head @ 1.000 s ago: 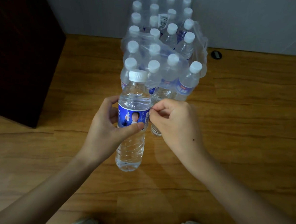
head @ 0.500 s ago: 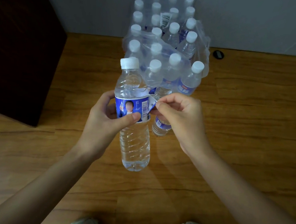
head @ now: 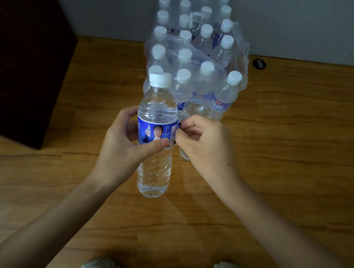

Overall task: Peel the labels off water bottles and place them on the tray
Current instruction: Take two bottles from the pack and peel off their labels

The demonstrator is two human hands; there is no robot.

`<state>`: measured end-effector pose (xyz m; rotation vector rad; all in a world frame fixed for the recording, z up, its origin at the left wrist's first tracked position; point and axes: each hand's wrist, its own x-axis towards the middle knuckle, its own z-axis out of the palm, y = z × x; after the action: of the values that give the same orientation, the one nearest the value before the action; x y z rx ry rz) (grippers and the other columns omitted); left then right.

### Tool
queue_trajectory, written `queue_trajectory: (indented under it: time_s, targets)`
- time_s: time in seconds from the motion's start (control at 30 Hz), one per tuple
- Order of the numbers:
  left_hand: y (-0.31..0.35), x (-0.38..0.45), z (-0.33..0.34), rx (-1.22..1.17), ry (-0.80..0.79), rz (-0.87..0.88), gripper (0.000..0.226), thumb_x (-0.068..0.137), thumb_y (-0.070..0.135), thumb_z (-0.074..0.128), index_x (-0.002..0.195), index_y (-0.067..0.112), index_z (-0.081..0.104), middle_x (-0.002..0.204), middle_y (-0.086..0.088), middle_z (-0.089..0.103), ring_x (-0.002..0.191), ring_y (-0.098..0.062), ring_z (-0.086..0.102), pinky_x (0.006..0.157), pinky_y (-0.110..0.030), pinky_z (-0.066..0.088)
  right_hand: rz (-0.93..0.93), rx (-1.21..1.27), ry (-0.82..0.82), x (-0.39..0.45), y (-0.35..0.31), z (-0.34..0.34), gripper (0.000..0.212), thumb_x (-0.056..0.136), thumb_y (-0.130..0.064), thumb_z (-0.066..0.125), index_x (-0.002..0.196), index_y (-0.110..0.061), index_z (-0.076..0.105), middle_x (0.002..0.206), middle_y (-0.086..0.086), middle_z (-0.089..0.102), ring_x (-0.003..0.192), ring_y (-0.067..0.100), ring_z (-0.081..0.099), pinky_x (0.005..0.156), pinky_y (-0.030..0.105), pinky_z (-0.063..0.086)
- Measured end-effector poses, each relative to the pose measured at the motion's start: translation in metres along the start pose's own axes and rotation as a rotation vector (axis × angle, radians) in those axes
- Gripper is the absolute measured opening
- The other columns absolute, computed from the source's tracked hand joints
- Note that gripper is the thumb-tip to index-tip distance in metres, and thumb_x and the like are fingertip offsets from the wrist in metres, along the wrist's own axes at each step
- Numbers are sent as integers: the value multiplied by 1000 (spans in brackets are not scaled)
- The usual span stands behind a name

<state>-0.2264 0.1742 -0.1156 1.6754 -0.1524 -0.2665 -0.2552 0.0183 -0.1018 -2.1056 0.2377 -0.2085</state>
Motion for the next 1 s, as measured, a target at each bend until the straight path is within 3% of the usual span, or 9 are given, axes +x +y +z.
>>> queue_trajectory:
  time_s: [0.17, 0.3, 0.43, 0.63, 0.87, 1.0]
  targets:
    - [-2, -2, 0, -27, 15, -15, 69, 57, 21, 85, 117, 26, 51, 96, 7, 73, 89, -10, 70, 71, -24, 58, -26, -29, 9, 0, 4, 1, 5, 79, -9, 68, 75, -9, 70, 64, -2, 70, 54, 10, 64, 49, 25, 50]
    - [1, -3, 2, -122, 16, -43, 64, 59, 19, 83, 114, 24, 52, 89, 12, 74, 82, -9, 71, 65, -21, 56, 63, 130, 25, 1, 5, -2, 13, 80, -5, 67, 72, -15, 68, 64, -5, 68, 56, 5, 63, 53, 18, 47]
    - [3, -2, 1, -212, -5, -60, 63, 63, 14, 78, 119, 18, 52, 92, 5, 76, 84, -14, 72, 64, -21, 55, 199, 358, 5, 2, 2, -7, 20, 83, -4, 66, 71, -20, 66, 73, 2, 72, 71, 17, 71, 62, 25, 56]
    - [2, 0, -2, -286, -53, -68, 71, 58, 27, 76, 125, 12, 54, 99, -6, 74, 88, -22, 71, 66, -27, 56, 371, 646, -35, 3, -3, -11, 29, 86, 4, 57, 64, -14, 61, 64, 0, 71, 61, 16, 70, 56, 20, 53]
    - [0, 0, -6, -306, -124, -59, 73, 60, 26, 77, 127, 11, 52, 102, -5, 73, 89, -21, 71, 67, -26, 56, 313, 638, 22, 0, -3, -11, 21, 85, 6, 58, 76, -12, 57, 63, 0, 70, 57, 15, 70, 53, 20, 52]
    - [2, -1, -8, -351, -179, -91, 78, 55, 37, 85, 123, 13, 56, 102, -4, 73, 89, -20, 70, 68, -29, 57, 284, 623, 65, -1, -1, -9, 19, 86, 6, 56, 86, -13, 56, 62, -1, 70, 53, 13, 68, 50, 19, 49]
